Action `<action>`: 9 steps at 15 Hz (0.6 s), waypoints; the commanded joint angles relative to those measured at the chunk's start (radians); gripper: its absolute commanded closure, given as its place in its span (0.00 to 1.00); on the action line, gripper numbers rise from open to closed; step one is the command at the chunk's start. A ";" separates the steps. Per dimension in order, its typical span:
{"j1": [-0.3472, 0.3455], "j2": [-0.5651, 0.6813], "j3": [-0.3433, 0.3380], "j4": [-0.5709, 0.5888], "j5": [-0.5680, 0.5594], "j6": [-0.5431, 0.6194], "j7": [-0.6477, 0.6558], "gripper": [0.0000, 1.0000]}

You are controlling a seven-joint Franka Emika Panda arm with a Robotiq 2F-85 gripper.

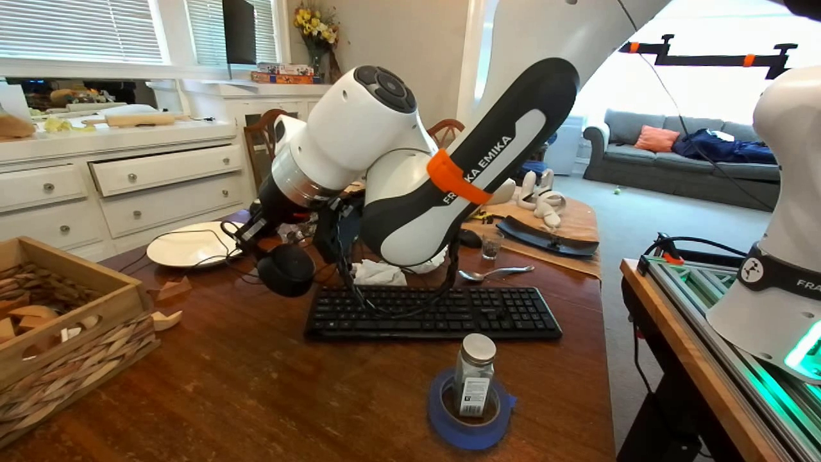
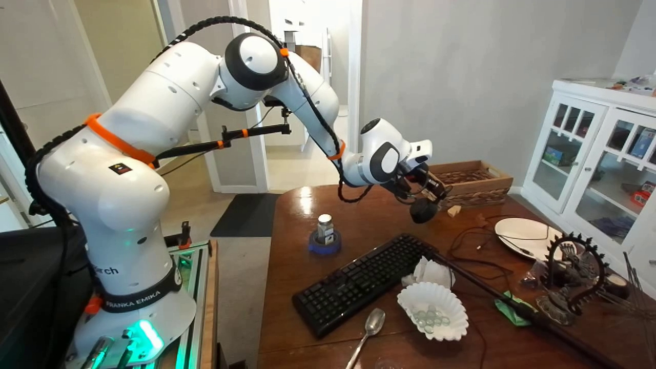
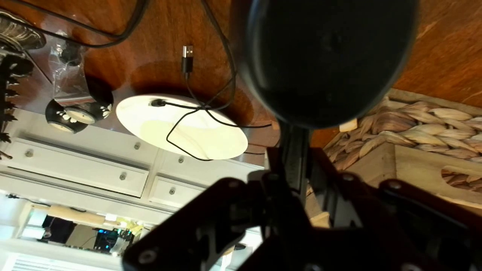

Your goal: Remove the silver lid from the black pot, put the lid on the container and put the black pot in an upright position

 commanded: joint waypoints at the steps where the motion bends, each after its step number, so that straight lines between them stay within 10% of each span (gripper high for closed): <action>1: 0.004 0.002 0.005 -0.001 0.066 0.001 -0.062 0.77; 3: 0.004 0.002 0.004 -0.001 0.066 0.001 -0.062 0.94; 9: 0.139 0.130 -0.224 -0.012 0.233 0.055 -0.001 0.94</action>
